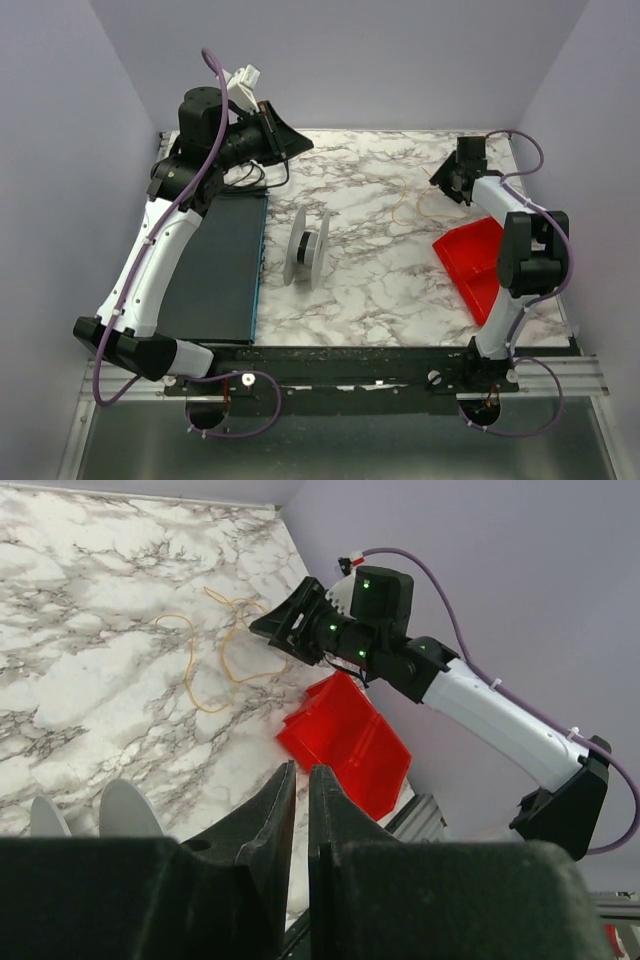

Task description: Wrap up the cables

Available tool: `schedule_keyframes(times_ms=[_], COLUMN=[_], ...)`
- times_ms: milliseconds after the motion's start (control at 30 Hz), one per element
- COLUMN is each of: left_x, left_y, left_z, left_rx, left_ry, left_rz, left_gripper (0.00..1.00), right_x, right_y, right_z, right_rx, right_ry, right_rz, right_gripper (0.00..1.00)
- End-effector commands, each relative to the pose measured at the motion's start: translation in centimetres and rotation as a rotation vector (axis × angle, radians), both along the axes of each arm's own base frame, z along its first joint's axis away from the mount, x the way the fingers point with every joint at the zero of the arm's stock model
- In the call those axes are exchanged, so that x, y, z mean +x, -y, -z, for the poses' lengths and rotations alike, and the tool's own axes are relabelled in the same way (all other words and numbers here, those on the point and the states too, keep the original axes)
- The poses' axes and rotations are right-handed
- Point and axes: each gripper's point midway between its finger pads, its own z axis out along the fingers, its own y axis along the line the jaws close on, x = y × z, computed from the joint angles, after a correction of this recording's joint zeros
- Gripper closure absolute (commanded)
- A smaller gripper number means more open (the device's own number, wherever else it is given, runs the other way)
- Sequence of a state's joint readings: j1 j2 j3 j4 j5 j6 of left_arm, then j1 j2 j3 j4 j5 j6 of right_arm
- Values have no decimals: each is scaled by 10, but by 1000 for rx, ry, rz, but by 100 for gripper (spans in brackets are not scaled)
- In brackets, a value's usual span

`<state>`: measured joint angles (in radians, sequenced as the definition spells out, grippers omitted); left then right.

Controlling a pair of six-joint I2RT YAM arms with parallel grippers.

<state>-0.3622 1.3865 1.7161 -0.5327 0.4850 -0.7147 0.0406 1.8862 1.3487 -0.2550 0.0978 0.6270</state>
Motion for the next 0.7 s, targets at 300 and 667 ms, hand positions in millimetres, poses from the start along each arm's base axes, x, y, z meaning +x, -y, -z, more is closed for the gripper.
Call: schedule_keyframes(times_ms=[300,667], left_x=[-11,-12], left_y=[2,2], left_z=[-14,-9], left_rx=[-2,7], left_ry=[50,31], left_rz=[42,39], left_gripper=[87,84], right_x=[24,58], right_y=[38,44], right_z=[31,17], right_rx=[-25,-75], right_ry=[-25,56], right_rz=[204,180], right_gripper=[43,99])
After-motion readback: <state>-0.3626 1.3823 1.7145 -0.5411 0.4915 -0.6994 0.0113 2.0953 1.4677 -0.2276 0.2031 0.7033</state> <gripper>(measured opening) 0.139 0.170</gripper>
